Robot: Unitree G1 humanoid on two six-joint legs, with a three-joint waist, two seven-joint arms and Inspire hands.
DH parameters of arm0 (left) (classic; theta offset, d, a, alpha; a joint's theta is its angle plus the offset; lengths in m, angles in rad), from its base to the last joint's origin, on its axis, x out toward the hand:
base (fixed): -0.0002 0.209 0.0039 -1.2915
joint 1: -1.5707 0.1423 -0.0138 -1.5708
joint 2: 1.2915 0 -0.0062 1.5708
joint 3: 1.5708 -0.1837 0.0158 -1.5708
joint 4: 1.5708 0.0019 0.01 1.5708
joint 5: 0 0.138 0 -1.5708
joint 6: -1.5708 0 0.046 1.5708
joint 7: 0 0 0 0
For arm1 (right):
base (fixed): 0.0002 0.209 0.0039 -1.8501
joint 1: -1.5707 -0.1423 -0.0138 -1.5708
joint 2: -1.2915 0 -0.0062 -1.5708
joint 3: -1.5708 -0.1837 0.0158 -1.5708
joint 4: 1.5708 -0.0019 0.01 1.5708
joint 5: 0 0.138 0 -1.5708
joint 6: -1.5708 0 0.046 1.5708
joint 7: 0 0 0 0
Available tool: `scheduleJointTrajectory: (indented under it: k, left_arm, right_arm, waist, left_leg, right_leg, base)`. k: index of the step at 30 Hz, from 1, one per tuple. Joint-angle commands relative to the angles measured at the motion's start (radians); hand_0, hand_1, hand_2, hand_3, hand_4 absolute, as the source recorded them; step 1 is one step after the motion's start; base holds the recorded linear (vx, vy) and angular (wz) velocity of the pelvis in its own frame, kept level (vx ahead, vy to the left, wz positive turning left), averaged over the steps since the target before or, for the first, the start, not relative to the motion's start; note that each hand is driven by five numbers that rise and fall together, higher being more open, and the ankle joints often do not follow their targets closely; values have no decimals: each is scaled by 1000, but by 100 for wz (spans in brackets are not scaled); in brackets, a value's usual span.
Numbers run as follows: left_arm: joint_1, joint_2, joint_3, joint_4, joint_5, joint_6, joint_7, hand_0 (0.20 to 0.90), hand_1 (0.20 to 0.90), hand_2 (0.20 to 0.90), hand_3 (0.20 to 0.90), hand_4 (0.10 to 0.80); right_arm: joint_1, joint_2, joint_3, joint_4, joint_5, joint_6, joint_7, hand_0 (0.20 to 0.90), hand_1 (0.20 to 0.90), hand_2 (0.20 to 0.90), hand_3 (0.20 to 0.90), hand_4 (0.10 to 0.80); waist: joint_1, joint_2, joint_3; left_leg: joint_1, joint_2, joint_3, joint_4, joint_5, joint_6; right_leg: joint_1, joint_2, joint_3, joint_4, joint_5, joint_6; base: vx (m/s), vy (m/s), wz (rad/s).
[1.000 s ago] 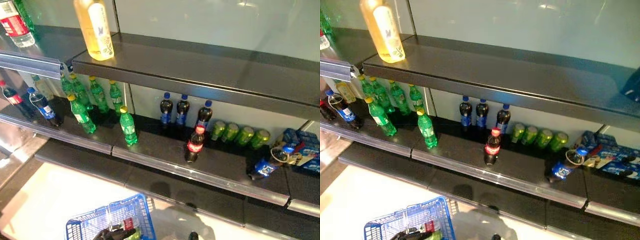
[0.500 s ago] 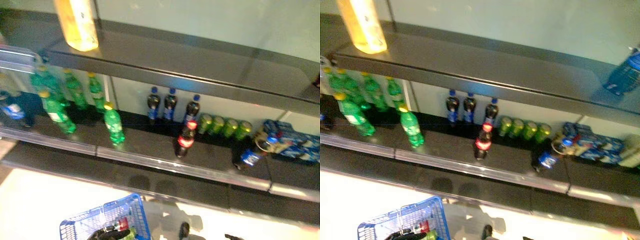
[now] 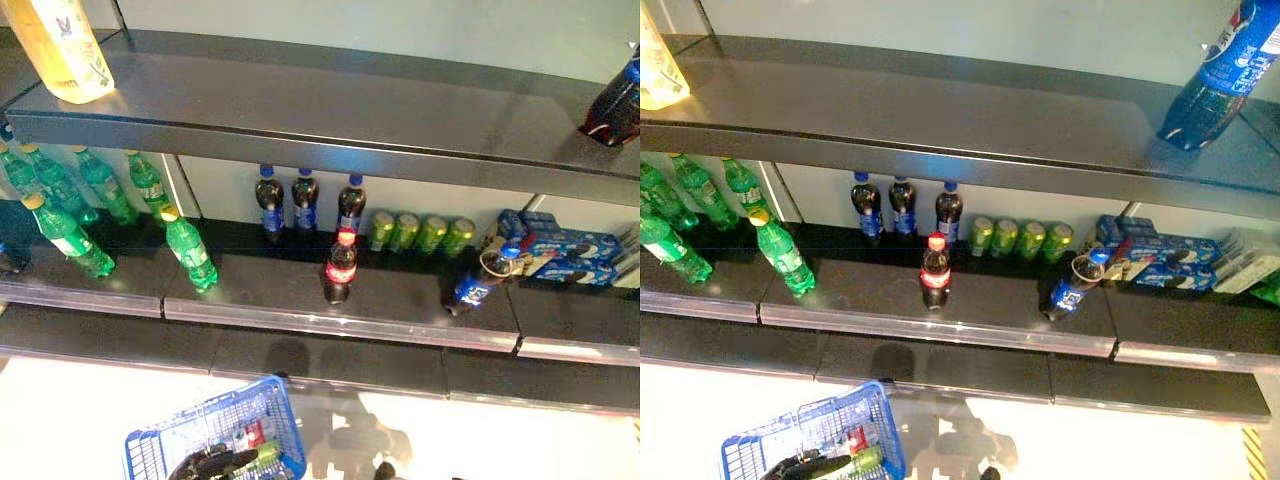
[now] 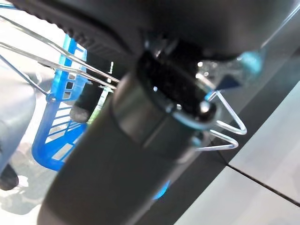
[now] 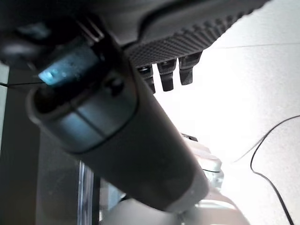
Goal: Pick up the drink and place into the basket.
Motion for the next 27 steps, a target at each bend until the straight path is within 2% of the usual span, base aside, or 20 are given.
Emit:
scheduleJointTrajectory:
  k: [1,6,9,11,12,13,14,15,17,20,24,27]
  left_arm:
    - [-60,27,55,-68,-48,-122,-51,300,300,300,200,100]
    - [-64,26,51,-84,-76,-121,-49,300,300,300,200,100]
    - [-94,36,44,-83,-57,-128,-42,300,300,300,200,100]
    - [-99,37,44,-82,-73,-131,-31,300,300,300,200,100]
    - [-99,35,51,-84,-59,-124,-53,300,300,300,200,100]
    - [-96,29,53,-82,-45,-128,-62,300,300,300,200,100]
    - [-90,22,53,-80,-32,-130,-70,300,300,300,200,100]
    - [-74,7,50,-75,-31,-143,-73,300,300,300,200,100]
    - [-61,-10,57,-80,-43,-144,-71,300,300,300,200,100]
    - [-65,-14,45,-74,-23,-132,-84,300,300,300,200,100]
    - [-91,21,52,-47,-47,-126,-78,300,300,300,200,100]
    - [-92,35,65,-34,-27,-130,-85,300,300,300,200,100]
  right_arm:
    - [-25,-25,-5,14,-10,7,-16,900,900,900,900,800]
    - [-27,-32,1,15,-14,0,-4,900,900,900,900,800]
    - [-57,-36,21,11,24,8,0,900,900,900,900,800]
    - [-64,-40,22,15,23,11,11,900,900,900,900,800]
    - [-58,-41,15,21,33,5,4,900,900,900,900,800]
    - [-54,-40,12,21,33,6,-3,900,900,900,900,800]
    - [-51,-39,11,20,33,7,-10,900,900,900,900,800]
    - [-47,-43,6,16,24,13,-18,900,900,900,900,800]
    - [-40,-50,-3,10,6,19,-24,900,900,900,900,800]
    - [-27,-60,-27,36,26,4,-47,900,900,900,900,800]
    - [5,-45,-54,63,12,-32,-20,900,900,900,900,800]
    - [9,-30,-50,58,18,-42,-22,900,900,900,900,800]
  waist:
    - [14,15,-46]
    - [18,20,-34]
    - [34,32,14]
    - [31,40,25]
    - [12,42,31]
    - [5,39,27]
    - [0,34,29]
    - [2,24,23]
    - [4,17,11]
    - [-7,44,-7]
    - [-24,45,-17]
    - [-14,37,-16]
  left_leg:
    - [-25,-48,-8,8,13,58]
    - [-37,-45,-36,45,7,55]
    - [-111,-28,-105,139,0,45]
    - [-120,-6,-89,135,19,30]
    - [-107,36,-4,125,45,7]
    - [-104,43,11,129,44,7]
    - [-95,40,9,139,35,9]
    - [-98,17,-32,184,10,15]
    - [-102,-4,-69,207,-10,20]
    - [-66,9,-30,101,26,14]
    - [-21,-24,-26,27,20,30]
    - [-18,-33,-18,30,7,42]
  right_leg:
    - [25,20,27,84,-40,-6]
    - [7,29,28,134,-63,-16]
    - [-90,34,20,266,-92,-29]
    - [-90,41,8,256,-100,-39]
    - [-67,37,-24,230,-104,-40]
    - [-61,31,-35,215,-99,-42]
    - [-52,22,-37,211,-99,-43]
    - [-43,11,-15,196,-89,-46]
    - [-38,0,5,182,-78,-44]
    - [-11,-3,-16,186,-90,-34]
    - [-37,-28,0,215,-31,18]
    - [-44,-44,-7,210,-10,39]
  base:
    - [-15,-12,17]
    - [-44,-49,16]
    - [-169,-168,35]
    - [-117,-83,51]
    - [-83,22,45]
    - [-78,63,74]
    - [-24,119,82]
    - [6,145,63]
    - [39,216,7]
    - [73,250,3]
    - [70,134,3]
    - [12,9,8]
